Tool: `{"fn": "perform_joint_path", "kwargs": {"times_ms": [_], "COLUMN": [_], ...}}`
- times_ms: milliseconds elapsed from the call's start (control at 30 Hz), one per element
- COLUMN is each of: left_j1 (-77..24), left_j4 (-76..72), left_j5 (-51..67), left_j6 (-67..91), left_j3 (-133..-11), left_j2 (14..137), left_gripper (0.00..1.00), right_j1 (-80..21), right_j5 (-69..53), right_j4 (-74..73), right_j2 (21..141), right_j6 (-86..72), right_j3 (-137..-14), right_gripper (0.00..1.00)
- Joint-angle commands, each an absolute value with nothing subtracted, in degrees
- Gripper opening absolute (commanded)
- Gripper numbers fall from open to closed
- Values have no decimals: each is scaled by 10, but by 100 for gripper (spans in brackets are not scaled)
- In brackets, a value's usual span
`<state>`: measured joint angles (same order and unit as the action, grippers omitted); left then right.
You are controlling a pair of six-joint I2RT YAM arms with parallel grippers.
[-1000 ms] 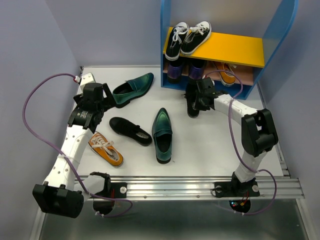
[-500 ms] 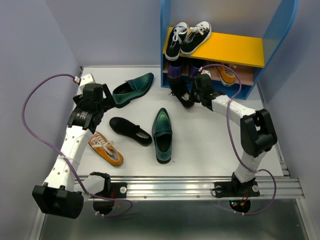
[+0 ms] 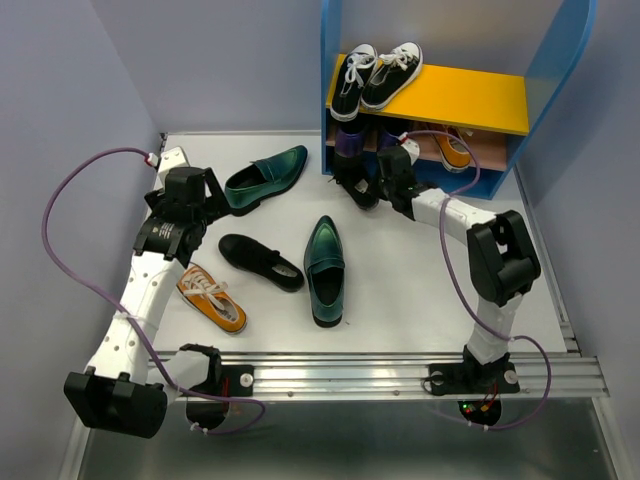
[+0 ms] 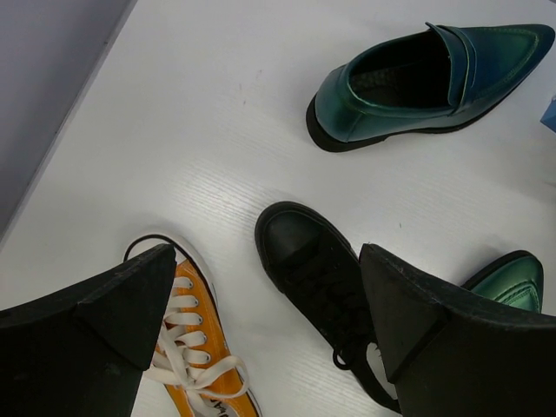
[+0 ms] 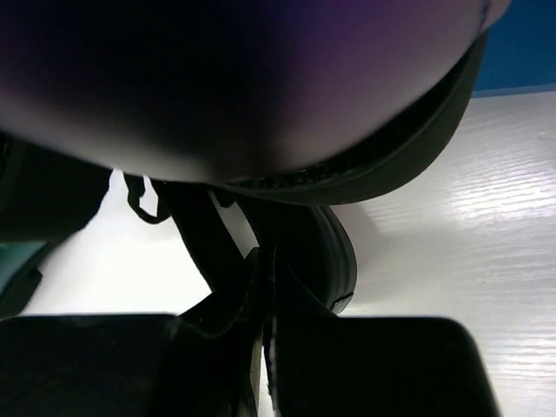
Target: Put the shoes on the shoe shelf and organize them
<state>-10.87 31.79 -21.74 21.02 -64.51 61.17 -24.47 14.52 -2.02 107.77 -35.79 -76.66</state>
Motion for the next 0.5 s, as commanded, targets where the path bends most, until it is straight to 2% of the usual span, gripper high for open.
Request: {"fn": "perform_joint_path", "kwargs": {"times_ms": [0,467], "left_j1": [-111,-111], "left_j4": [332,359], "left_j5": [-240,-249], "left_j6": [202,199], "left_j3": [-674,-700], "left_j2": [597,588], "left_gripper": [99,99], "right_j1": [-252,-269], "right_j5": [196,275], "right_j4": [95,197], "right_j2": [1096,1083], "right_j6": [-473,-603], "right_j3": [-811,-762], "right_gripper": [1,1]}}
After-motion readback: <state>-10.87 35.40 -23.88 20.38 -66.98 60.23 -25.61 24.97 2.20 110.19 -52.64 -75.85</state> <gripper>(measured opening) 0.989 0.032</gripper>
